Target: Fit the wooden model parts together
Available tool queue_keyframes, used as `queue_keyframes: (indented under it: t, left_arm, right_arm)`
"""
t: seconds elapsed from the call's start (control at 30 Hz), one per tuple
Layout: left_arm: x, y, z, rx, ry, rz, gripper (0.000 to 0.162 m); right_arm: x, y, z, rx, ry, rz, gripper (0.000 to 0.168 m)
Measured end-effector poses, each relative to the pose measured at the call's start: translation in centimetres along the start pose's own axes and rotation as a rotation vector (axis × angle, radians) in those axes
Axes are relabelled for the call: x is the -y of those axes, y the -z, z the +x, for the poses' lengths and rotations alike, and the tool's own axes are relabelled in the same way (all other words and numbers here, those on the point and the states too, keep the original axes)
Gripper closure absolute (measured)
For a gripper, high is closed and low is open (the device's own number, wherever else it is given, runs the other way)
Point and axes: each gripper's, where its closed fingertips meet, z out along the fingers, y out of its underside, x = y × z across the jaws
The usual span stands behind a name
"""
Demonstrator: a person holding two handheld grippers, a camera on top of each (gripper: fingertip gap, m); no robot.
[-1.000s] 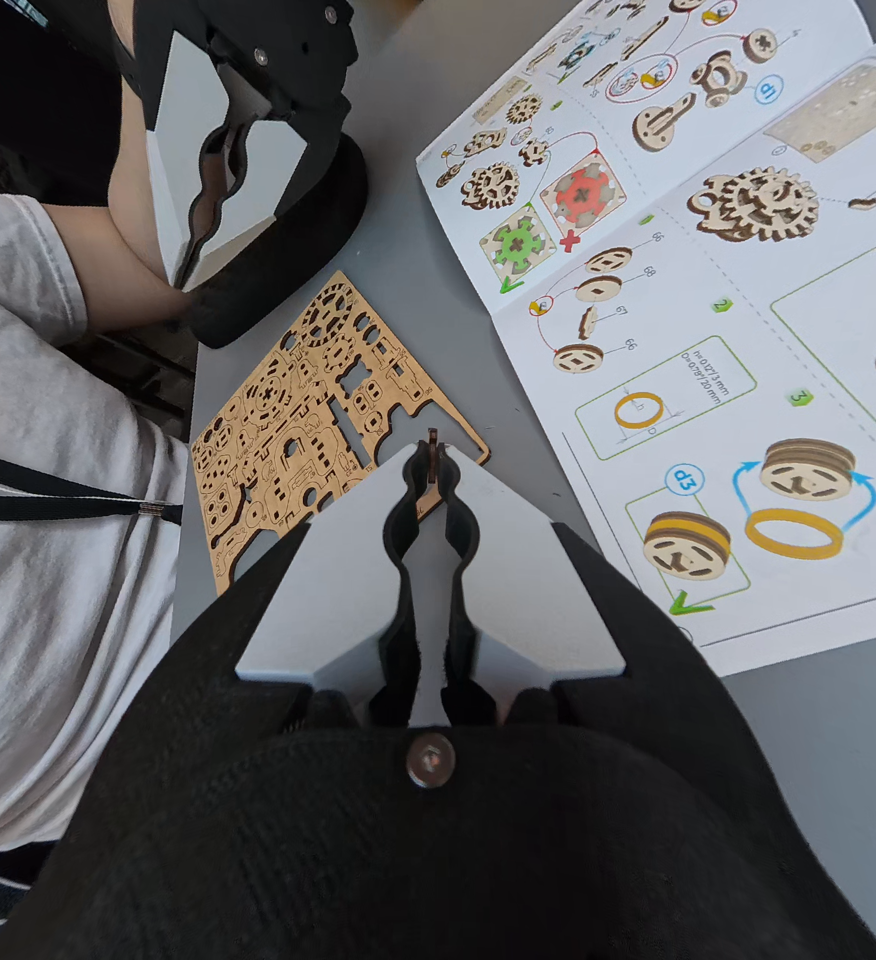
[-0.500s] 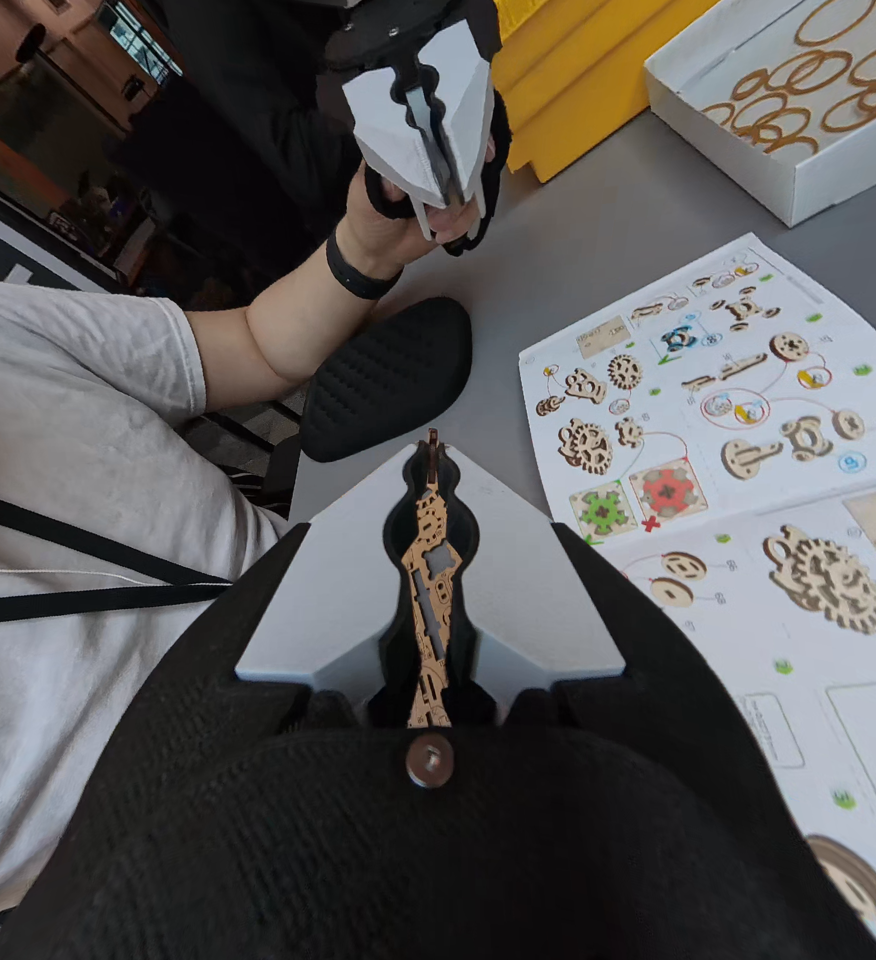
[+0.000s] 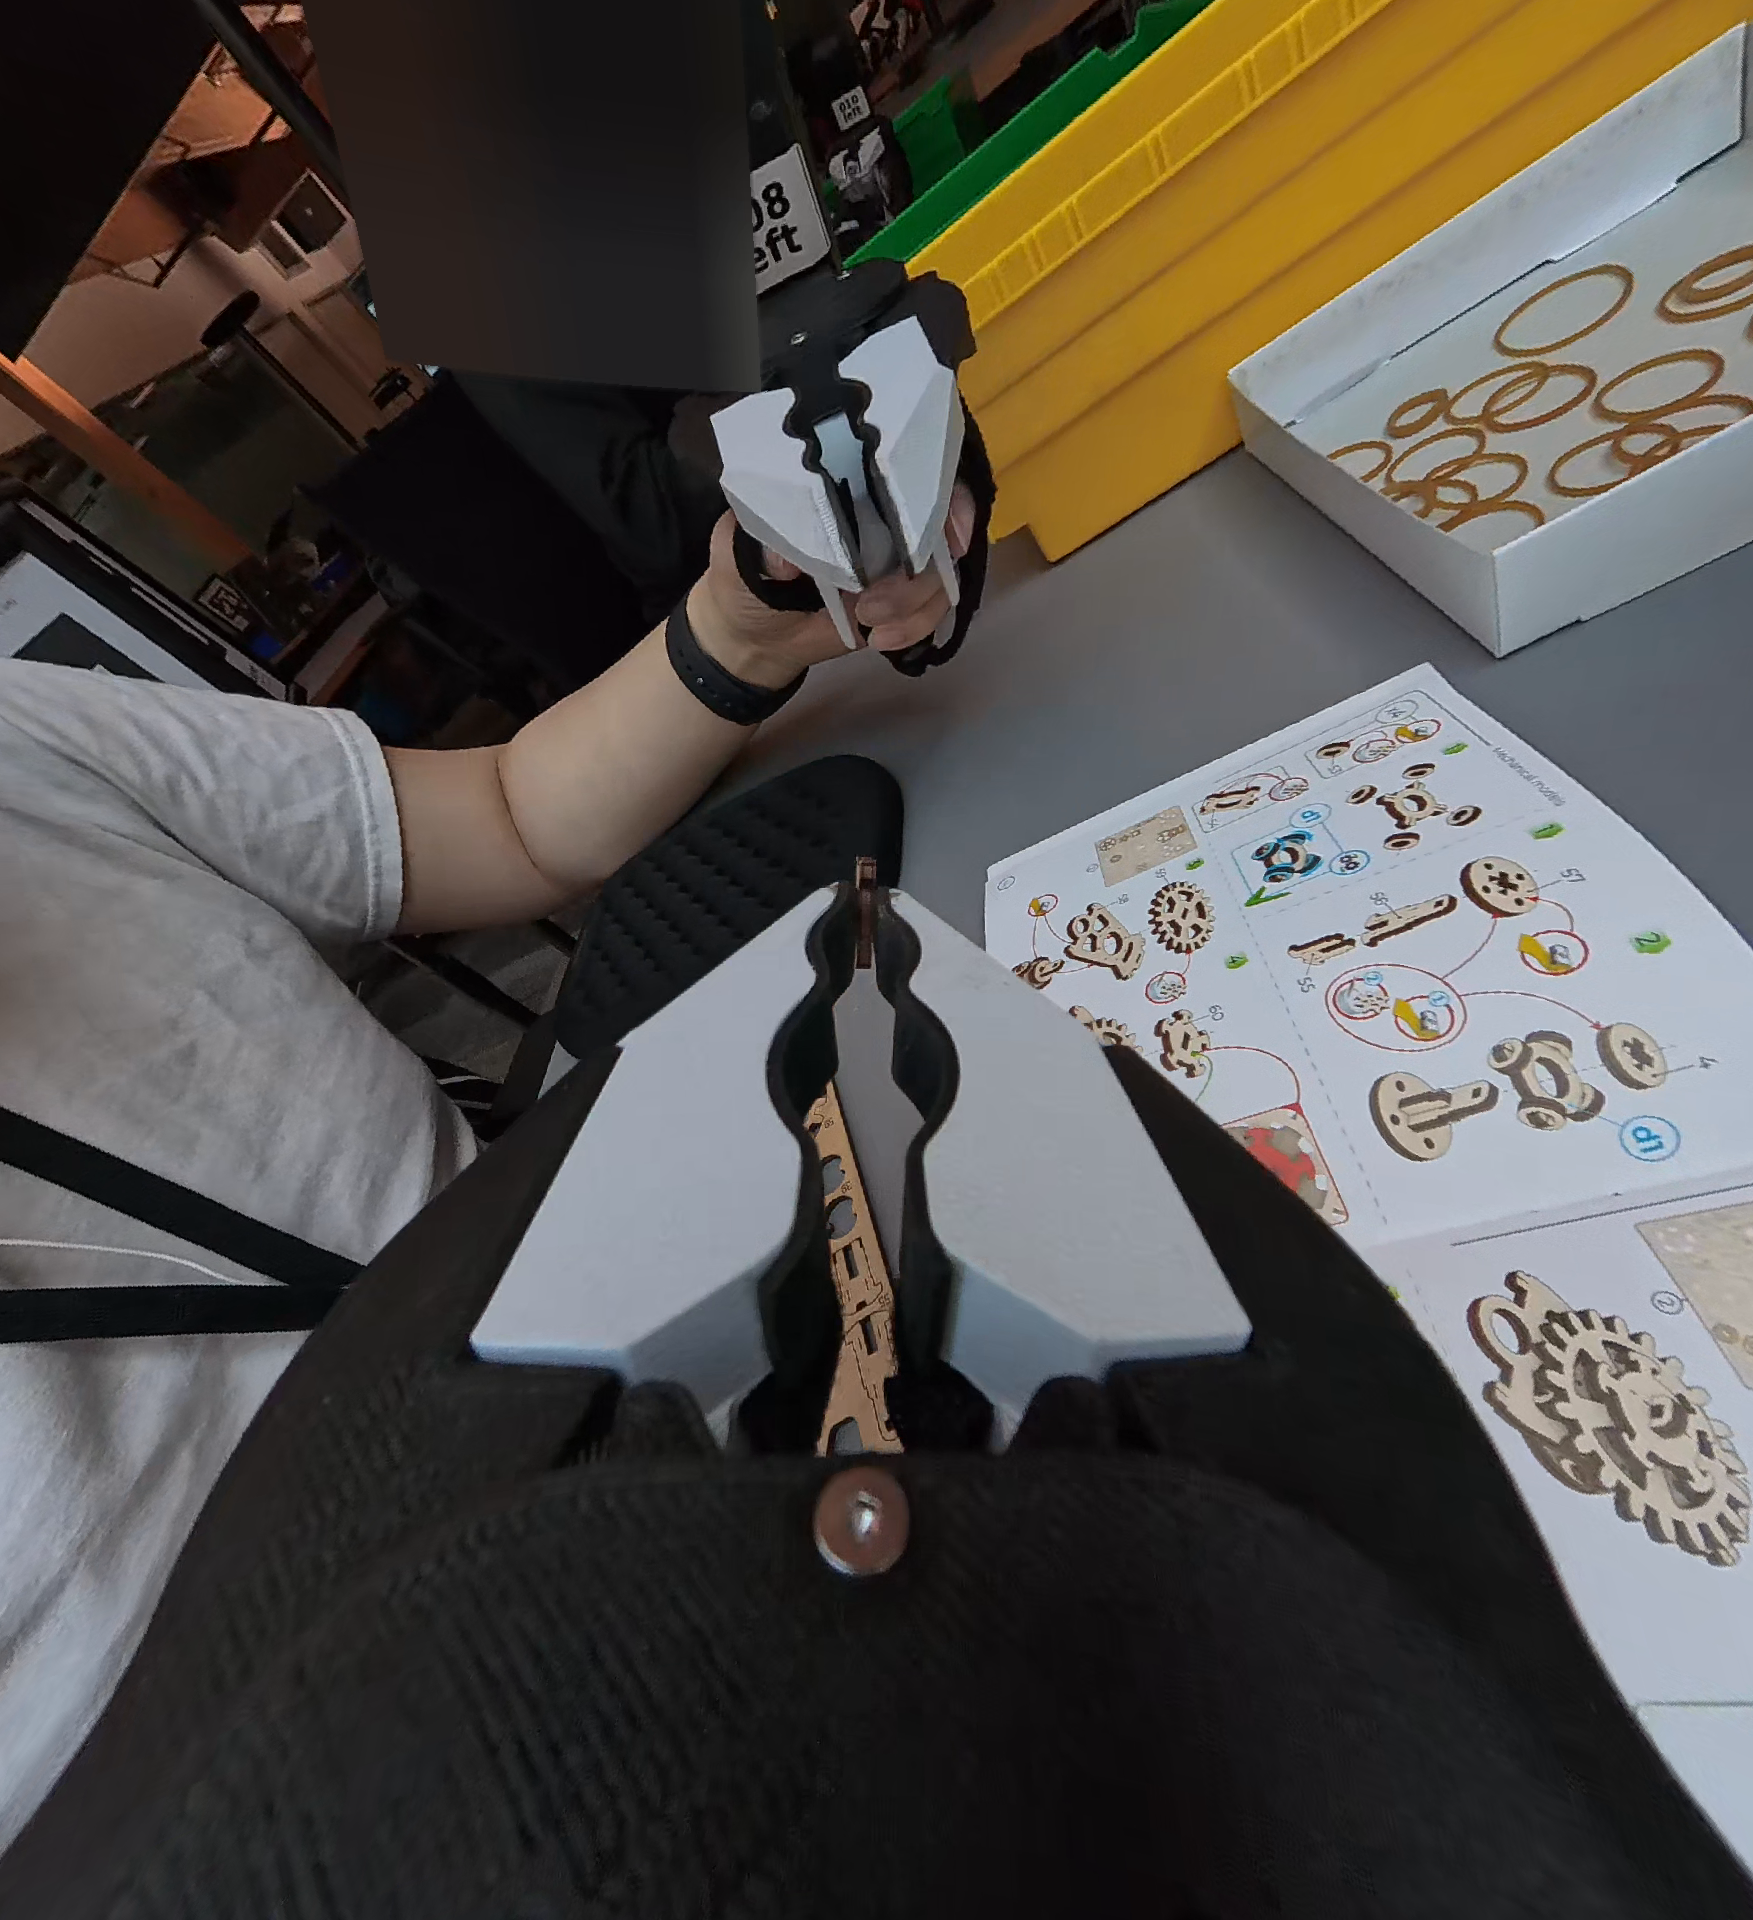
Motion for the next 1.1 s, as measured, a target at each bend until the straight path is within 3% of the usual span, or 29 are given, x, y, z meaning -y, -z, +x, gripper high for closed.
queue_keyframes:
  t: [0.17, 0.33, 0.47, 0.57, 0.7, 0.83, 1.0, 1.1]
  left_arm:
    - [-1.0, -0.4, 0.2, -0.033, 0.049, -0.053, 0.155]
    - [-2.9, -1.8, 0.7, -0.075, 0.124, -0.136, 0.145]
    - [-3.7, -3.4, 2.7, -0.176, 0.203, -0.172, 0.150]
    - [-4.7, -4.1, 3.4, -0.199, 0.208, -0.239, 0.145]
    - [-4.6, -4.4, 3.5, -0.206, 0.221, -0.217, 0.160]
    - [-4.8, -4.3, 3.4, -0.205, 0.259, -0.229, 0.162]
    - [-3.9, -4.1, 2.5, -0.185, 0.456, -0.176, 0.162]
    - [-3.9, -4.2, 2.4, -0.199, 0.576, -0.158, 0.162]
  right_arm:
    - [0.5, 0.1, 0.5, -0.008, -0.031, 0.069, 0.167]
    - [0.4, -0.7, 0.4, -0.022, -0.022, 0.074, 0.167]
    - [0.2, -1.7, -0.2, -0.018, -0.001, 0.081, 0.168]
    - [-0.5, -2.4, -0.4, -0.019, 0.011, 0.041, 0.168]
    - [-0.8, -2.9, -0.6, -0.014, 0.016, 0.027, 0.168]
    - [-1.0, -3.0, -0.5, -0.019, 0.034, 0.028, 0.168]
    - [1.0, -1.9, -0.5, -0.192, 0.393, 0.120, 0.138]
    - [1.2, -1.0, -0.6, -0.350, 0.707, 0.066, 0.136]
